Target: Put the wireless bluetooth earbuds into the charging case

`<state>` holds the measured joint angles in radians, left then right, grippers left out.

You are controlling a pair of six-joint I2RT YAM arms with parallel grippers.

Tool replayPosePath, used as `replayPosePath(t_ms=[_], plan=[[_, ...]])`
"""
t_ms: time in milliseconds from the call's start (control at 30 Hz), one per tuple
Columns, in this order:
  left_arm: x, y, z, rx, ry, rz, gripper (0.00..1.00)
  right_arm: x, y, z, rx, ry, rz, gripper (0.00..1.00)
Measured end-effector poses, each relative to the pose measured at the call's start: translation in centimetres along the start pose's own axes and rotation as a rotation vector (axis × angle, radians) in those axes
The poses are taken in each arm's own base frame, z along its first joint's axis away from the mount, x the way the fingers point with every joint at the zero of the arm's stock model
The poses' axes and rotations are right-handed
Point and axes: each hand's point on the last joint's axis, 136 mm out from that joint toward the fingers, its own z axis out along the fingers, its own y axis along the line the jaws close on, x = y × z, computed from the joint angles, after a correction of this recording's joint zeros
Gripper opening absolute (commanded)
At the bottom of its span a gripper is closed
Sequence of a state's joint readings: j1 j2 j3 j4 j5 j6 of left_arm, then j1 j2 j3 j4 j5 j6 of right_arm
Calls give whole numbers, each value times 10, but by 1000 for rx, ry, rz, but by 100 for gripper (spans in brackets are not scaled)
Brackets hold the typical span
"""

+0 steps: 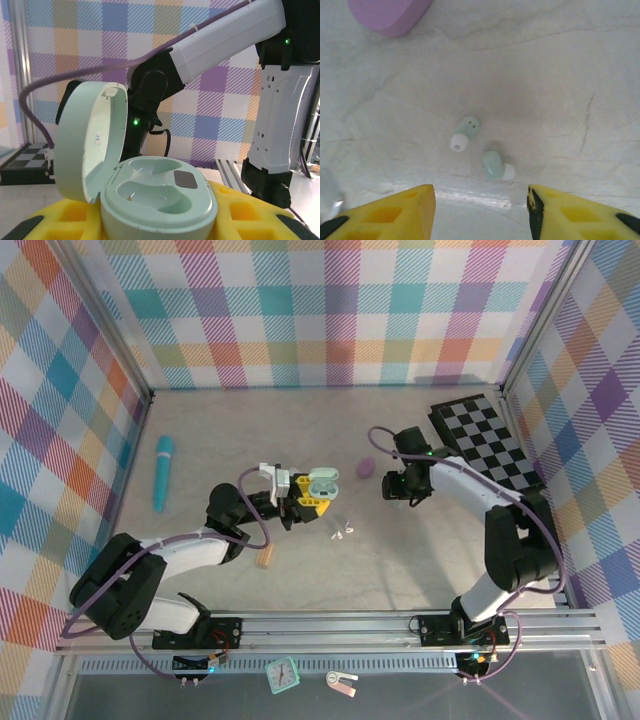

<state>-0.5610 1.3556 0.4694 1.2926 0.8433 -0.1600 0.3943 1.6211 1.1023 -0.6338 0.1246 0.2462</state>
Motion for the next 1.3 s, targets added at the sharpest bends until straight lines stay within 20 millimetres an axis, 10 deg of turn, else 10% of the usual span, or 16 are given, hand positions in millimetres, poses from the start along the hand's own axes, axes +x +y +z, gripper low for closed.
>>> replayPosePath(t_ms=[600, 1300], plan=[[0, 61, -69, -317, -9, 47, 32, 10, -1, 34, 346, 118, -266, 41], [-9, 76, -80, -405, -33, 79, 32, 13, -4, 49, 430, 174, -353, 30]])
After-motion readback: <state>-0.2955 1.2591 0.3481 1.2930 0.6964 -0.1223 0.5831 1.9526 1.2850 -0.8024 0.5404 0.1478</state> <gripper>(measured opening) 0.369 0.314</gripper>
